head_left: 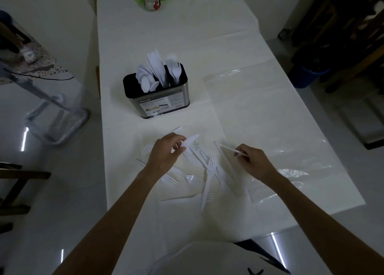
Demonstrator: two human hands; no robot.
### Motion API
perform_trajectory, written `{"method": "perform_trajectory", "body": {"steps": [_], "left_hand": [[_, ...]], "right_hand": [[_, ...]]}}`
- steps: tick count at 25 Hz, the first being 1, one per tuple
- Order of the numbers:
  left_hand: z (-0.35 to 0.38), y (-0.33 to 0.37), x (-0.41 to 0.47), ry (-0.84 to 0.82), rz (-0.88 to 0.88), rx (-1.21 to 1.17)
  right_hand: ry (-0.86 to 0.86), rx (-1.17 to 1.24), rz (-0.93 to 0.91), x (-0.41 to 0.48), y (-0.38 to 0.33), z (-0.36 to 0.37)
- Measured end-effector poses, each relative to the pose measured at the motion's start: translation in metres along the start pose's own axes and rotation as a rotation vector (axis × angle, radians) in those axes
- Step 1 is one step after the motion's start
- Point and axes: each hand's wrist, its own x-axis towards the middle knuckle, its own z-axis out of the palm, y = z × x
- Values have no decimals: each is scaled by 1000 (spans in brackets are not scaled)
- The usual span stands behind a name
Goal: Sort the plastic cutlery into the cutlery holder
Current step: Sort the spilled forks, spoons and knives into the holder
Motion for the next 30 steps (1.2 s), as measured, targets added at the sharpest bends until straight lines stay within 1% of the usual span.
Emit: {"method": "perform_trajectory", "body": {"steps": [1, 3, 5, 9, 11, 13, 15, 17, 22, 24, 30], "left_hand": [[-3, 3, -1, 31, -33, -64], [-6, 7, -5, 57, -122, -136], [-5, 5, -12, 62, -212, -175], [3, -10, -32, 52, -312, -217], [5, -15, -41, 62, -355, -258], [7, -18, -48, 81, -369, -265], [7, -20, -53, 91, -370, -257], [8, -20, -55, 98, -366, -255], [7, -17, -63, 145, -371, -270], [7, -14, -63, 153, -395, -300], [10, -7, -57, 157, -435, -362]], "right_hand": [[-59, -69, -94, -2, 5, -5], [-180, -173, -213, -1, 9, -12], [-244, -260, -340, 0, 6, -13], [-274, -630, -780, 2, -1, -6], [-306, -786, -960, 9, 0, -7], [-315, -854, -1083, 19, 4, -10], [-278, -878, -1208, 29, 6, -10], [-249, -898, -1266, 36, -1, -7], [-302, -949, -1356, 47, -10, -10], [-347, -950, -1359, 51, -12, -15], [-495, -1112, -1342, 63, -33, -9]]}}
